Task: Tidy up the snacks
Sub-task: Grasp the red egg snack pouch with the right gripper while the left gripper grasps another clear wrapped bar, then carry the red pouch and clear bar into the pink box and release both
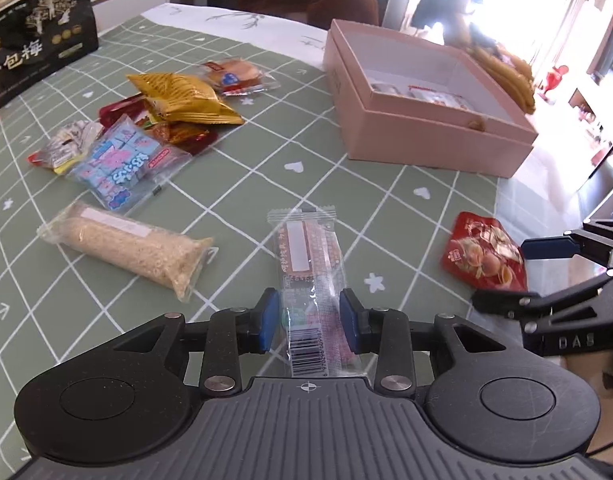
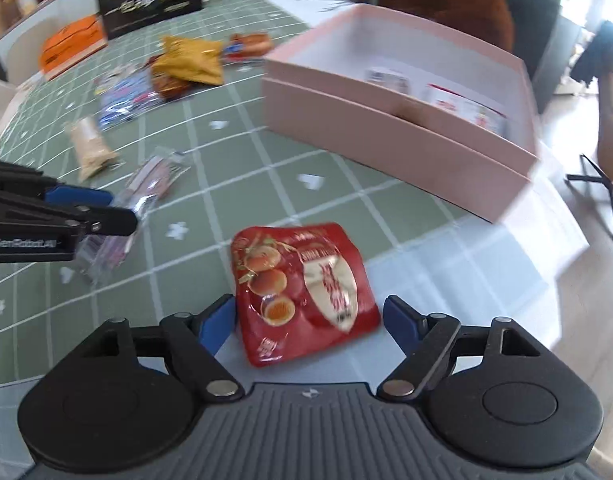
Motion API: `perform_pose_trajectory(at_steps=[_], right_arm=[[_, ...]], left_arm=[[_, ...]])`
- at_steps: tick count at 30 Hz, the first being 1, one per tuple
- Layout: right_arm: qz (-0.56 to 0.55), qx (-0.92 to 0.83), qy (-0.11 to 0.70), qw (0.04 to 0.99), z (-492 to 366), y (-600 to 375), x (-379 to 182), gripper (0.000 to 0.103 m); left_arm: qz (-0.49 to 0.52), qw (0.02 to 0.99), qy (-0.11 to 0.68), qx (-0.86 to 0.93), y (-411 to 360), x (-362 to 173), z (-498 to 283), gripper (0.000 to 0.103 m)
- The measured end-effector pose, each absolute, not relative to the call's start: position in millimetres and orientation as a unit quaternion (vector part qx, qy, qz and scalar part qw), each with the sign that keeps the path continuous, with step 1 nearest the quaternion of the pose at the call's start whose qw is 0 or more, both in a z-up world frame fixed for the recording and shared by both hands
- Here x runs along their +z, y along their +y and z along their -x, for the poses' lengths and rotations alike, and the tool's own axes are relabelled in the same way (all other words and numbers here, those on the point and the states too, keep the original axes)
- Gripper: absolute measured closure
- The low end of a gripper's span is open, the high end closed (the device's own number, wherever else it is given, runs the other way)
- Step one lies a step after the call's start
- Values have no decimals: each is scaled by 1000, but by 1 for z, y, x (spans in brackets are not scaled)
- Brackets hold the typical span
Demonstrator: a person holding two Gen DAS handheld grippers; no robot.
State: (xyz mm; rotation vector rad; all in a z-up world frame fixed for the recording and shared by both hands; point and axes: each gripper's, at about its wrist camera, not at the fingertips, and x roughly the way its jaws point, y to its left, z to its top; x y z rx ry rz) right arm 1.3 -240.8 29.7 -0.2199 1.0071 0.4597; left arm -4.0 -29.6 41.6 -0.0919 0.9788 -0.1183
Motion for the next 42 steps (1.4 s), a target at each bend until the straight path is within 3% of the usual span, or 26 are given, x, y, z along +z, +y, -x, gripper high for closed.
perform_pose_trajectory(at_steps=[12,18,21,28,42], right_arm=[[64,165,448,876,-6,-261,22,16],[60,157,442,881,-4,-259,21,15],[60,156,445,880,-1,-260,22,15],[62,163,450,876,6,-263,21,12],[73,217,452,862,-31,-263,29,14]], left_arm=[[123,886,443,-56,2,45,15,66],[68,890,450,-32,-31,41,-11,65],[47,890,453,-30,-42,39,-23,58],[7,891,451,-48,-58,34,-39,56],[-16,892,437,-110,-52,33,9,56]])
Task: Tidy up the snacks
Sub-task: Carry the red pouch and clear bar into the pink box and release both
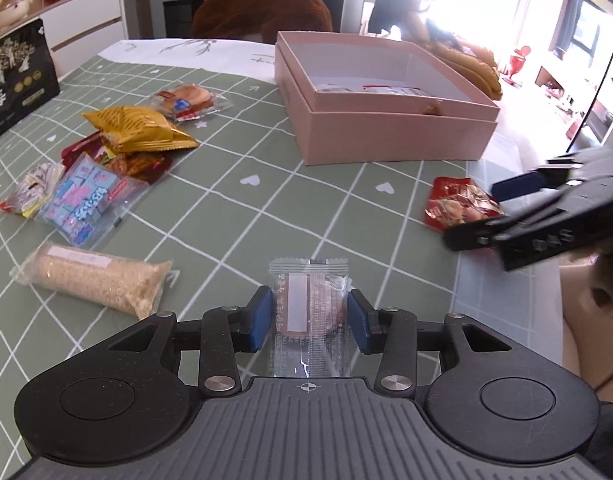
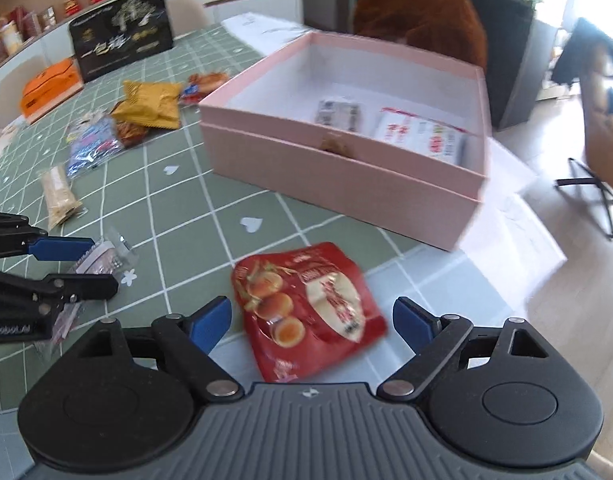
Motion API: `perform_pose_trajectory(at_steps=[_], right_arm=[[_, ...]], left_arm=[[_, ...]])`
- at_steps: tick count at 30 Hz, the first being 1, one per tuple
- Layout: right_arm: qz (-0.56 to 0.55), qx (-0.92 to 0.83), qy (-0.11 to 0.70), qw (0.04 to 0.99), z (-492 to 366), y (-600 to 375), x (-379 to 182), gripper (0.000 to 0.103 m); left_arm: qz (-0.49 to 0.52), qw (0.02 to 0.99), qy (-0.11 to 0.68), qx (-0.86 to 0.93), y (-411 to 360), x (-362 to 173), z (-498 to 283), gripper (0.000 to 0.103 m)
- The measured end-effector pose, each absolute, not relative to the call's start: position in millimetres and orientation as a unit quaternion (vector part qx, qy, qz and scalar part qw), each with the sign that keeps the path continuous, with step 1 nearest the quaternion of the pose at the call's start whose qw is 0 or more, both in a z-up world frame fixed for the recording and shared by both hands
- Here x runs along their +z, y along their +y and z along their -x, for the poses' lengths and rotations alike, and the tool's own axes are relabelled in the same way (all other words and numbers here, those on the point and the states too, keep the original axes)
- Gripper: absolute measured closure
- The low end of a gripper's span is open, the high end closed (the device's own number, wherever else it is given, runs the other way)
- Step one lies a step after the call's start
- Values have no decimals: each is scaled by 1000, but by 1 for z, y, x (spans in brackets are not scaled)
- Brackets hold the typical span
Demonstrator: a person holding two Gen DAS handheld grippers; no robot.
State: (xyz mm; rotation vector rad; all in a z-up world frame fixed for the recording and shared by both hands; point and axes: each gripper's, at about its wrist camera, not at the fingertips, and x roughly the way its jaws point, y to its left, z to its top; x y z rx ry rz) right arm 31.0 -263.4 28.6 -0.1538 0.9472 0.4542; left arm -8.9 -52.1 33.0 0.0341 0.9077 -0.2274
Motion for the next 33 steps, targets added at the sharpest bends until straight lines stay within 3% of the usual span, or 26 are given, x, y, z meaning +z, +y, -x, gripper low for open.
perform_pose_trajectory(at_steps=[7,13,21,27,33], right_arm=[[94,219,474,848,-42,-247,27,15],[95,215,474,849,-34,-239,30,30],[79,200,481,850,-21,-257,51,32],[40,179,456,871,-18,-290,93,32],[19,166,402,900,-41,-308,136,32]], left_arm=[[-17,886,451,-106,-55,35,7,56],[-9,882,460,-101,-54,36,6,56],[-45,897,430,-88,-65,38,24,61],[4,933,328,-145,-70,114,9,61],[86,942,259,-195,-88,178,-74,61]])
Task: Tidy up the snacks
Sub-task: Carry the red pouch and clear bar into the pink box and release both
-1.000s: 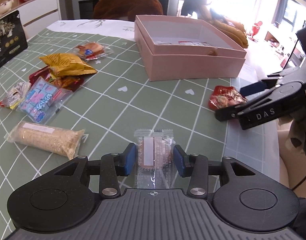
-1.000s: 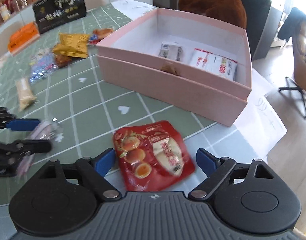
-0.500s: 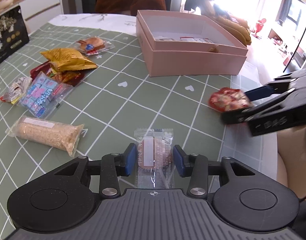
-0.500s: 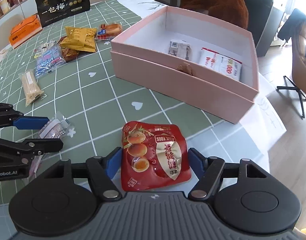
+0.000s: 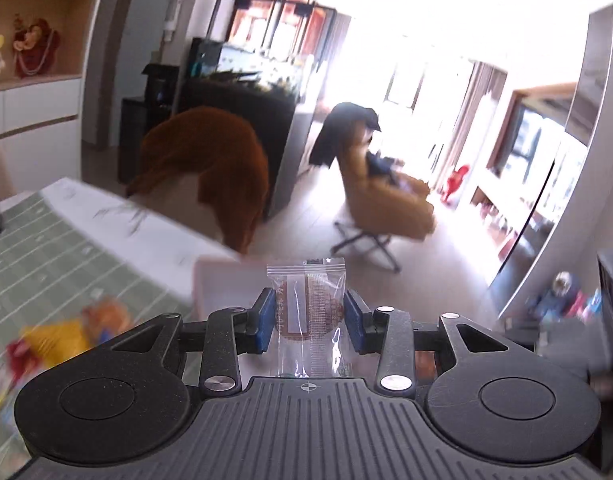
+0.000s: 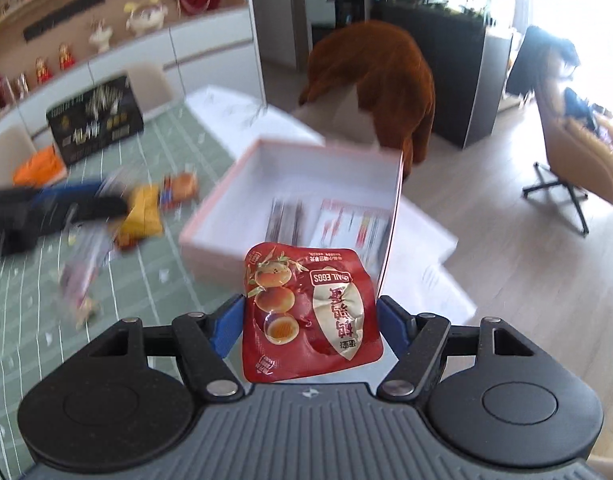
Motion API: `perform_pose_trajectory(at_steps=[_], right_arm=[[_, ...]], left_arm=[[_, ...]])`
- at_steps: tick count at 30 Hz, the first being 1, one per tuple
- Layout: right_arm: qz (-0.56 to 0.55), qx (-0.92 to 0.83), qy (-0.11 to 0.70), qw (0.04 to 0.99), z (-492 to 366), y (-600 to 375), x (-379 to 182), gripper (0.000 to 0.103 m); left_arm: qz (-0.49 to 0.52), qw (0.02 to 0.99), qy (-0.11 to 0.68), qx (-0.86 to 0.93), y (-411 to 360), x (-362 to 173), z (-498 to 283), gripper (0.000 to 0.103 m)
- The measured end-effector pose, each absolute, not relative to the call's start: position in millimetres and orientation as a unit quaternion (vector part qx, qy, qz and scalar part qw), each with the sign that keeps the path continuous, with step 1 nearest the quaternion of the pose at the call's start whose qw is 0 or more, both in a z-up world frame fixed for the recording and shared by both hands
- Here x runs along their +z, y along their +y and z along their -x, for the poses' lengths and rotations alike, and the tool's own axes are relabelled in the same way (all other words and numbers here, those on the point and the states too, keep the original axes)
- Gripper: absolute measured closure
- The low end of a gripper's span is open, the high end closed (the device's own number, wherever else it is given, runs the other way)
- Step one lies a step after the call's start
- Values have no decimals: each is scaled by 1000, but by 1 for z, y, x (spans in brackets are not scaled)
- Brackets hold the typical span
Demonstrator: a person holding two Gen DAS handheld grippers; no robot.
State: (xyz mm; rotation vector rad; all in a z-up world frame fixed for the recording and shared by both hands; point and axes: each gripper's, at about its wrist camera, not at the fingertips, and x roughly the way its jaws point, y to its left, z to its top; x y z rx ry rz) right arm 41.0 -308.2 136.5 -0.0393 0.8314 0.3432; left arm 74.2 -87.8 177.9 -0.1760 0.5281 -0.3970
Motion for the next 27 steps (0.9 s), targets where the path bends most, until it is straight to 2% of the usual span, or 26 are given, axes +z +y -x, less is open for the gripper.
perform_pose_trajectory(at_steps=[3,6,10,19,27], right_arm=[[21,157,389,908,-54,-309,143,32],[22,158,397,904,-69,-309,141,32],[25,154,392,907,-86,-313,140,32],[-32,125,424,896,-175,-297,114,30],[10,116,446,887,-167,-257,97,30]], left_arm=[[98,938,273,-190,-102,173,-126,57],[131,931,289,-180,-96,166,-141,59],[140,929,310,-144,-75,152,-127,59],[178,884,432,-19,-14,64,-63,59],[247,873,405,113,78,56,-20,59]])
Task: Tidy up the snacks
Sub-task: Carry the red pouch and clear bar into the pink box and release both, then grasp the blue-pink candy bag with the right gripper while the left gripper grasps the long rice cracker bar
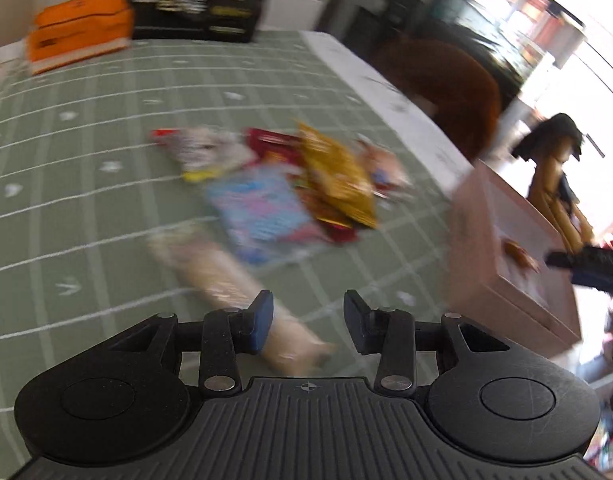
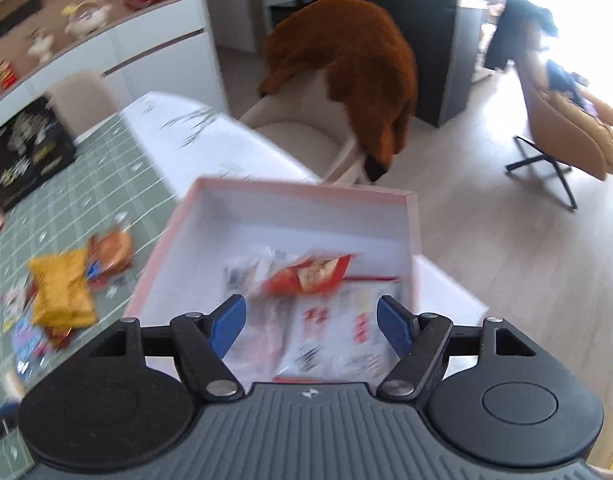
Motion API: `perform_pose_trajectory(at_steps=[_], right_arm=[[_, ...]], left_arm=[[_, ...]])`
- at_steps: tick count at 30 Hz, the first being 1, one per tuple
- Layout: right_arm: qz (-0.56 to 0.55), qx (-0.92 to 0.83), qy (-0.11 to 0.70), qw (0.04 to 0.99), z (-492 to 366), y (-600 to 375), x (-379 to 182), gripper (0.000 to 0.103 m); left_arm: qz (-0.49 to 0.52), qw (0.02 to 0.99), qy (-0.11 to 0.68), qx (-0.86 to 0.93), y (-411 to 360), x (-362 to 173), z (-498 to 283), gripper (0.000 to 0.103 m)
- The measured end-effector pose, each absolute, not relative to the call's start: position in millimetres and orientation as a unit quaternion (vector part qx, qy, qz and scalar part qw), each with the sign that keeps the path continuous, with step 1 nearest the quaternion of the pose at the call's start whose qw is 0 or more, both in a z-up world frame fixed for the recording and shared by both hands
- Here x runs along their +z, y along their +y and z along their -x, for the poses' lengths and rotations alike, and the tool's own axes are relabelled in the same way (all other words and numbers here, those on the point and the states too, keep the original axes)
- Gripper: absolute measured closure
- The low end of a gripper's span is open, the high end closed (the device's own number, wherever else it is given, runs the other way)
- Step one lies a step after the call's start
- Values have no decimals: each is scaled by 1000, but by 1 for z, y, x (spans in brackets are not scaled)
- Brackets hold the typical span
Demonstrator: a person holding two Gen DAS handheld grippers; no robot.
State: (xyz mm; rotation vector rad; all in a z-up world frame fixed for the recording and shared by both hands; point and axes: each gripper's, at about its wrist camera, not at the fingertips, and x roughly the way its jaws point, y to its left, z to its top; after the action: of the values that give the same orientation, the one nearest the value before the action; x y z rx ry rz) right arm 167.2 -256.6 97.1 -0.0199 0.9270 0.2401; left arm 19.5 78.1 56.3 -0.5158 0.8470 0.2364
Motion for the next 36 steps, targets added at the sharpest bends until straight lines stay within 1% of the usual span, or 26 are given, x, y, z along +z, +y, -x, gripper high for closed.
perform_pose_trajectory(at_steps=[4,7,11,15,21,23,24,26,27,29,36], right_arm=[[46,165,443,880,-145,-212,105,30],[82,217,439,868,-126,-164,108,30],[113,271,443,847,-110,-99,104,30],[129,332,459,814,-99,-38,90,30],[151,342,473,798,-107,37,60,30],[187,333,482,789,-109,58,48,27],[209,328,478,787,-109,65,44,24],[219,327,467,792,-106,66,45,26],[211,326,471,792,-105,64,46,33],[195,326,482,790,-103,53,49,39],[188,289,499,795,-88,-6,48,42]], left_arm=[[271,862,401,148,105,54,-6,59],[284,859,403,140,114,54,1,59],[271,862,409,128,113,58,14,60],[253,862,420,129,115,61,34,60],[269,855,419,142,131,56,60,60],[275,853,418,147,136,54,66,60],[278,852,419,149,138,53,68,60],[281,850,421,149,140,52,70,60],[282,849,422,149,140,51,70,60],[282,849,424,144,140,50,67,60],[277,856,422,109,126,51,43,60]])
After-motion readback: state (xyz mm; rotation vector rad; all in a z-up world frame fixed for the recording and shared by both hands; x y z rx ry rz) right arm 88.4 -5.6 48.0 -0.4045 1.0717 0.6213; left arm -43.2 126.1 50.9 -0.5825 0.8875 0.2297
